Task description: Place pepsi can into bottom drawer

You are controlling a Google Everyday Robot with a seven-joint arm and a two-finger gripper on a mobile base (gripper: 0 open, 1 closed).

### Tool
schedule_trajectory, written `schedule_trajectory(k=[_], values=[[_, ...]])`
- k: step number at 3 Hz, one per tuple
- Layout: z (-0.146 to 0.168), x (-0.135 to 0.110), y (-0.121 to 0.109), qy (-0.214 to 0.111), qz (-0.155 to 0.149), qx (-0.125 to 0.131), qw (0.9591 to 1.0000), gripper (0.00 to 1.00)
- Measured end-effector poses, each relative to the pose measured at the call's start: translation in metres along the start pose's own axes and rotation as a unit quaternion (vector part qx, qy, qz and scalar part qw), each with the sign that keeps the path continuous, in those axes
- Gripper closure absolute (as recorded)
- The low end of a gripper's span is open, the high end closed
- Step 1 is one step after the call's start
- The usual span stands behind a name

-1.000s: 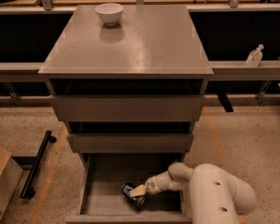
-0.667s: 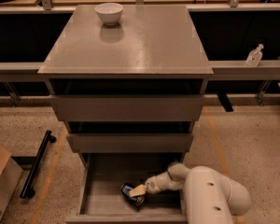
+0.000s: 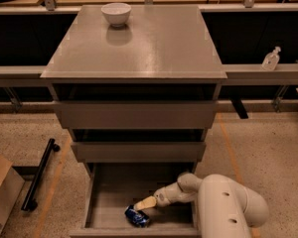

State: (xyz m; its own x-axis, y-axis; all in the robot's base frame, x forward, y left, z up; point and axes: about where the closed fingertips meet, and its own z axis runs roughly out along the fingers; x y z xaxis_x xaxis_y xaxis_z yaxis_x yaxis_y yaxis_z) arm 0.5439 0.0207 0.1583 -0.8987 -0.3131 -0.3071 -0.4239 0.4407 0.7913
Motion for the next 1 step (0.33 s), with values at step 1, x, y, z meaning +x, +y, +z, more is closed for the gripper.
schedule_trajectory(k=[1], values=[[0.0026,0.0038,0.0034,0.003,0.001,-0.001,1.0000,0.00]])
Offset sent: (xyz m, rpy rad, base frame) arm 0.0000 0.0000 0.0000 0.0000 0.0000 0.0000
